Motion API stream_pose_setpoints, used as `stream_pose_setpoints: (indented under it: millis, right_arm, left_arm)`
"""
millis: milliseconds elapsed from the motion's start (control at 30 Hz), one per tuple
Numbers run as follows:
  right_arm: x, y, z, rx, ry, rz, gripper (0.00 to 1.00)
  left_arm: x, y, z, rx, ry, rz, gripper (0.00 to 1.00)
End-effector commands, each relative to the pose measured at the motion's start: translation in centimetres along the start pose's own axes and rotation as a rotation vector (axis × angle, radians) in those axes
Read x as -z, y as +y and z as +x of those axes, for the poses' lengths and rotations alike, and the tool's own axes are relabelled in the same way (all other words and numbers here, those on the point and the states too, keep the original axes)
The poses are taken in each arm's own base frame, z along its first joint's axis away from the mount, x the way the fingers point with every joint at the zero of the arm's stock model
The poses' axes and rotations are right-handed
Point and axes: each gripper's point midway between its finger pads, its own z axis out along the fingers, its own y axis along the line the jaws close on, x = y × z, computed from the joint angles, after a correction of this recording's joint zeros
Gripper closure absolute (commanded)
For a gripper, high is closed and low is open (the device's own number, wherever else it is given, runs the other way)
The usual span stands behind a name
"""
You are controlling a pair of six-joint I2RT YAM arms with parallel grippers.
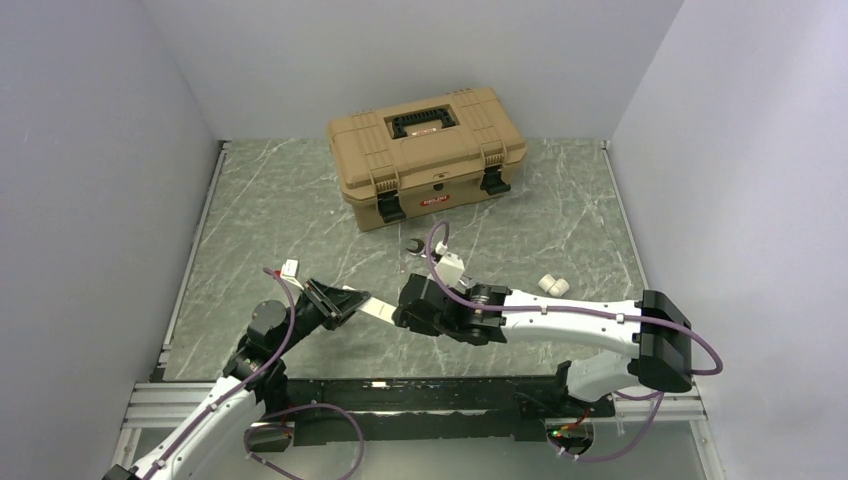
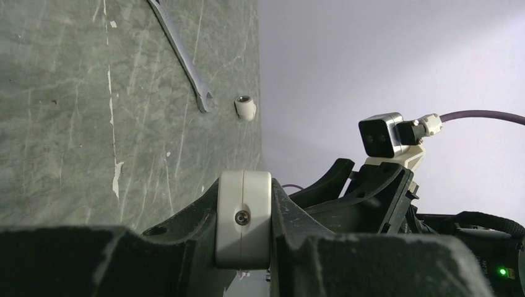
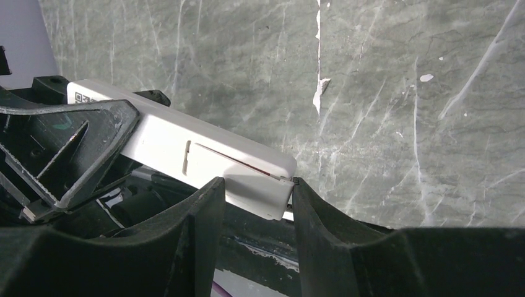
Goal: Load the batteries into the remote control
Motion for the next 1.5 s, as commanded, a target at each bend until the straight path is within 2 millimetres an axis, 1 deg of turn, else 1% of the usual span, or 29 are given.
stream_pose_setpoints:
  millis: [0, 733, 933, 1200, 1367, 1467]
  right_arm:
    - [0.2, 3.6, 0.0, -0.023, 0.025, -0.104, 0.54]
    - [-1.8, 5.4, 0.6, 0.012, 0.078, -0.132, 0.54]
    - [-2.3, 5.5, 0.8, 0.015, 0.092, -0.135, 0.53]
    - [-2.3, 4.9, 1.4, 0.007, 0.119, -0.131, 0.51]
    - [-2.2, 4.1, 1.8, 0.004, 0.132, -0.117, 0.50]
    - [-2.1, 3.8, 1.8, 0.009, 0.131, -0.109, 0.50]
  left_arm:
    - [0.4, 1.7, 1.3, 0.028, 0.041, 0.023, 0.97]
    - [0.4, 1.9, 1.4, 0.036, 0.042, 0.027, 0.97]
    - [0.5, 1.8, 1.4, 0.039, 0.042, 0.031, 0.97]
    - [0.5, 1.2, 1.1, 0.026, 0.030, 0.040, 0.97]
    - [0.4, 1.5, 1.0, 0.021, 0.023, 0.028, 0.97]
    - [0.4, 1.4, 1.1, 0.023, 0.026, 0.032, 0.97]
